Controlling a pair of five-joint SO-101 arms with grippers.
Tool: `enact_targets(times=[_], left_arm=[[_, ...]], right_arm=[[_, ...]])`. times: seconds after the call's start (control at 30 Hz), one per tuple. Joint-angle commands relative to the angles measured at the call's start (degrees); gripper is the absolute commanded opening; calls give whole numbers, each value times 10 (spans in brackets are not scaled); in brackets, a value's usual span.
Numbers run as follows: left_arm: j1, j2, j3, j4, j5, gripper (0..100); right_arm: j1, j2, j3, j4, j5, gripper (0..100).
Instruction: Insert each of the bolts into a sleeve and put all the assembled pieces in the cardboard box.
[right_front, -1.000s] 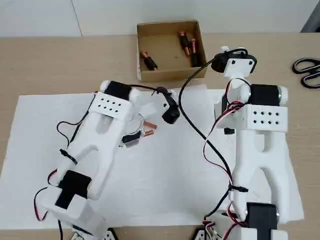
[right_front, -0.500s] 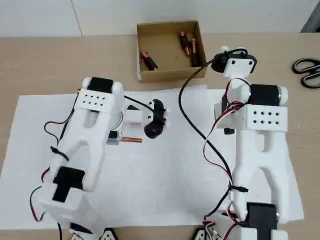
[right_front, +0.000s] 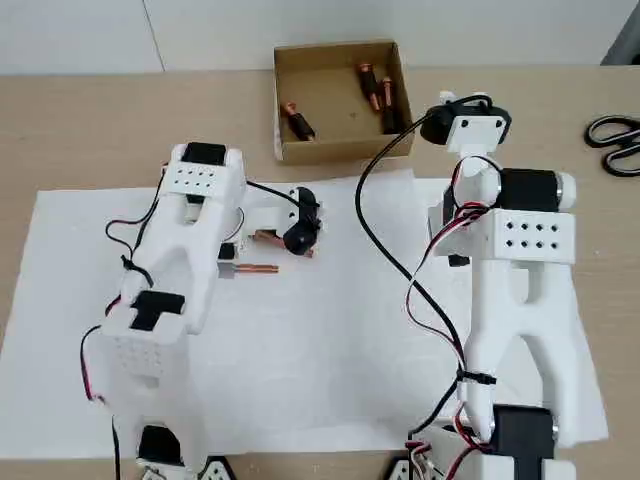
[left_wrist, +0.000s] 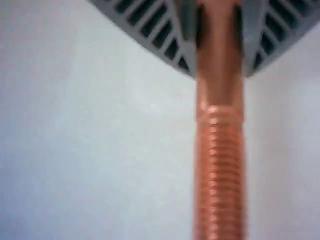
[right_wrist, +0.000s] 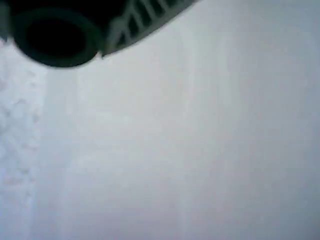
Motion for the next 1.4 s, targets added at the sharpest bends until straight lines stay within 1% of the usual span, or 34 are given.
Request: enact_targets(times=[0.0, 0.13, 0.23, 0.33, 0.57, 0.8, 0.87, 1.03, 1.2, 1.3, 1.37], left_arm=[[-6, 11, -55, 12, -226, 8], [-6, 30, -75, 12, -222, 10], [-7, 30, -80, 12, -220, 52], [-7, 30, -90, 12, -194, 73], [-7, 29, -102, 12, -182, 73], [-7, -37, -110, 12, -78, 73], [-7, -61, -110, 12, -31, 72], [-6, -123, -110, 12, 120, 70], [-4, -178, -110, 11, 356, 69], [-4, -200, -110, 12, 509, 69], [-6, -219, -107, 13, 596, 69]], right_arm=[[4, -29, -34, -5, 7, 5], [4, -29, -37, -4, 7, 5], [4, -29, -37, -4, 7, 5], [3, -29, -37, -4, 7, 5], [3, -29, -37, -6, 7, 5], [2, -29, -37, -10, 7, 5], [2, -29, -37, -13, 6, 5], [2, -29, -44, -19, 4, 5], [2, -29, -55, -22, 3, 5], [2, -29, -55, -27, 3, 5], [2, -29, -55, -27, 3, 5]])
